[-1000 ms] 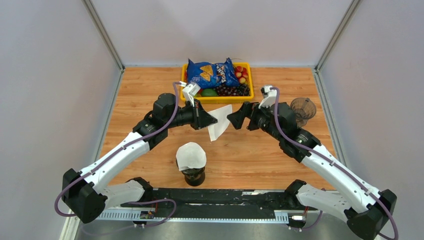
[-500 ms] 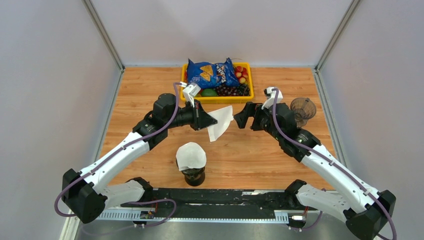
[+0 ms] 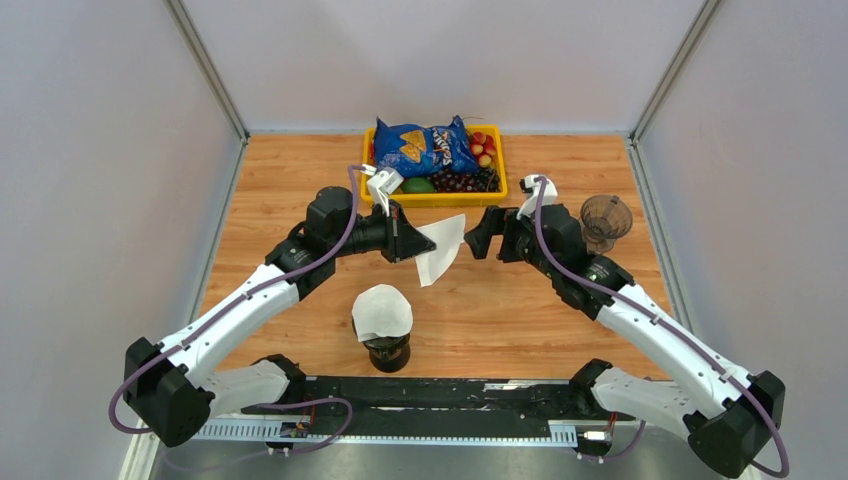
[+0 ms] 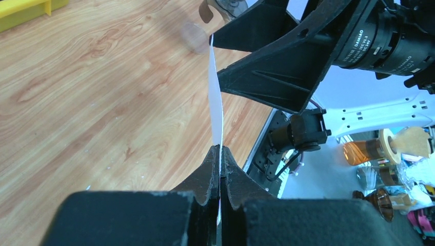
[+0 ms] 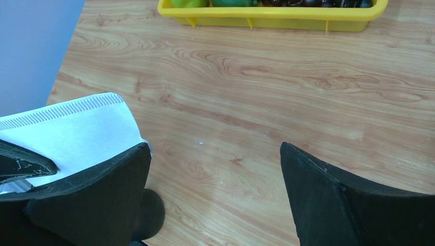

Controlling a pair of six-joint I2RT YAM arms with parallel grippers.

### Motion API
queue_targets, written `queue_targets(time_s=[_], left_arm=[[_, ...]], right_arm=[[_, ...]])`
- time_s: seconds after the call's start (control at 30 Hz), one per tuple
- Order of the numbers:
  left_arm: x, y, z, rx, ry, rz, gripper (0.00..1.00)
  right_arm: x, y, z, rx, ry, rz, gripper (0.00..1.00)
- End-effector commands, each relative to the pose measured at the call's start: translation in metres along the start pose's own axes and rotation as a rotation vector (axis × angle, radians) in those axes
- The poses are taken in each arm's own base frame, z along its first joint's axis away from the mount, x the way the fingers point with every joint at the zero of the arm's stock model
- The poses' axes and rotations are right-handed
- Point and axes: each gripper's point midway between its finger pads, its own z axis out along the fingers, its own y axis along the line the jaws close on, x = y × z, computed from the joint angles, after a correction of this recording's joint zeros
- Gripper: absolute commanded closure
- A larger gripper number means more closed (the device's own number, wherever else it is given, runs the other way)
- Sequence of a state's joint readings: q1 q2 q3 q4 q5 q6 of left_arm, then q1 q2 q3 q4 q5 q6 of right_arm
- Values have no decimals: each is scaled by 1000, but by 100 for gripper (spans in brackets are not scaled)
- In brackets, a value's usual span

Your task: Place the coffee filter in the dripper

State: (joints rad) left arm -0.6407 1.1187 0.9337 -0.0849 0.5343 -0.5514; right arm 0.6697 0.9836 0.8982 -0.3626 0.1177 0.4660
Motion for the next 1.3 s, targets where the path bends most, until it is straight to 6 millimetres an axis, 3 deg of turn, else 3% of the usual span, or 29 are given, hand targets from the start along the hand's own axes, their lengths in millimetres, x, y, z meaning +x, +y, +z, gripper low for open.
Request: queue_targets(time_s=[0.0,0.23,0.67,0.8,0.93,1.17,1.27], left_arm=[[-12,-16,-4,60,-37,57,100],[-11,-16,-3,63,-33,55,100],[-7,-21,-4,101,-29,52,100],[-8,-20,-5,95,-34,47,100],[-11,-17,-5,69,-51,45,100],[-14,-16,-4,61,-60,40,100],[-14,-13,-3,47,-64,28,100]], right_arm=[[-4,11,0,-55,10,-25,0],[-1,24,-5,-140,24,-37,0],[-10,22,-16,-148,-36,-36,0],[-12,7,-18,-75,-71,-5,0],[1,-10,-19,-1,-53,37,0],[17,1,-13,-66,18,60,0],[19,15,-11,-131,47,67,0]])
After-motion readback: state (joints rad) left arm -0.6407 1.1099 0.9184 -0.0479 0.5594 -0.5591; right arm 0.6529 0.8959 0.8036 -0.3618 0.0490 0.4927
